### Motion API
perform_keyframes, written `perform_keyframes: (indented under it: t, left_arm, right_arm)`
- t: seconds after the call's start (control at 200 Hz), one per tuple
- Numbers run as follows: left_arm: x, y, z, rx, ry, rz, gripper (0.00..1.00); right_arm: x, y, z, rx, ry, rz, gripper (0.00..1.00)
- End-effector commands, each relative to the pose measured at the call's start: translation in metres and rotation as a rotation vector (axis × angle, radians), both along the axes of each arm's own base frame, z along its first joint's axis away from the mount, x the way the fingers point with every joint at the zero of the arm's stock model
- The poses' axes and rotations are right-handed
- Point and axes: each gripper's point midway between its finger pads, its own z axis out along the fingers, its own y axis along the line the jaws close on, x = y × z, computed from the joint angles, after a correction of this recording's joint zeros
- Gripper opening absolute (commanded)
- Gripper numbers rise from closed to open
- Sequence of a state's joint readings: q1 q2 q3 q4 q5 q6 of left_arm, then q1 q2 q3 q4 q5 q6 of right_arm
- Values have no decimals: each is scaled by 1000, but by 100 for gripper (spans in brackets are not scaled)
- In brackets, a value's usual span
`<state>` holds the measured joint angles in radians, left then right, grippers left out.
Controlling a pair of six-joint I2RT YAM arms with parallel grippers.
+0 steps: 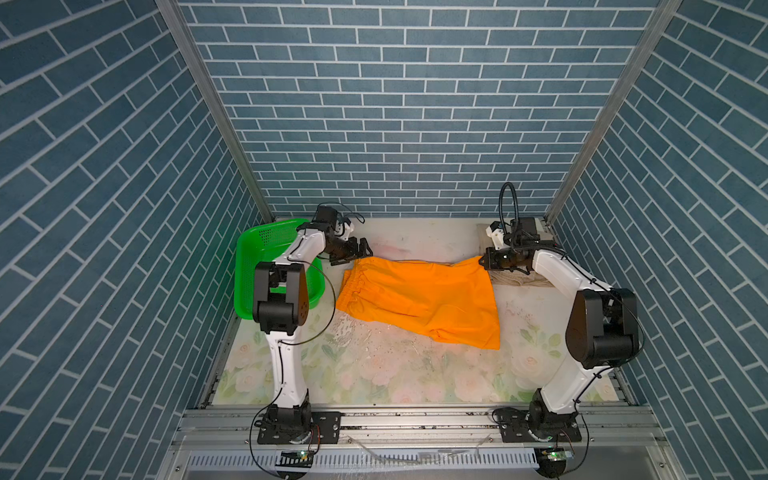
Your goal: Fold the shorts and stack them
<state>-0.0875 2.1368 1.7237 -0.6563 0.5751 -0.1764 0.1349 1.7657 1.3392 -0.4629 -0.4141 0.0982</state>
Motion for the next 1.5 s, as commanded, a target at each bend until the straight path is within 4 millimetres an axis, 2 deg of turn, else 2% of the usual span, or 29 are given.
perform_keyframes:
  t: [0.0,0.13,0.175,0.22,0.305,0.33,0.36,0.455,0.57,0.725,0.875,1.06,1.25,1.495]
  left_arm:
    - [4,-11,3,-63,-19,-17,100]
    - [5,-19,4,-114,-48,-41,99]
    - [5,-19,5,-121,-48,-44,94]
    - [3,-19,7,-115,-44,-46,81]
    - [-4,-4,8,-19,-4,-9,41]
    - [-8,1,9,15,15,2,35]
    - [-13,9,10,58,36,19,33]
    - [-29,28,20,167,68,68,29]
    - [-51,42,42,255,60,106,27]
    - [-80,41,68,295,44,104,27]
    - [-114,44,67,349,84,92,29]
    - [-154,65,70,424,99,124,33]
    - [-169,64,85,377,8,156,35]
    - [-191,71,94,396,7,163,35]
  right_arm:
    - [2,7,2,17,-25,44,0]
    - [2,3,2,3,-31,35,0]
    - [2,2,3,-4,-36,29,0]
    - [2,0,5,-14,-40,23,0]
    - [1,-7,11,-48,-61,2,0]
    - [0,-9,14,-58,-69,-3,0]
    - [-1,-11,17,-69,-76,-7,0]
    - [-7,-18,29,-98,-109,-23,0]
    - [-16,-24,44,-120,-145,-43,0]
    - [-37,-29,68,-118,-197,-67,0]
    - [-66,-30,88,-123,-218,-76,0]
    - [-98,-28,104,-166,-232,-70,0]
    - [-125,-29,122,-150,-251,-75,0]
    - [-176,-28,128,-88,-153,-68,0]
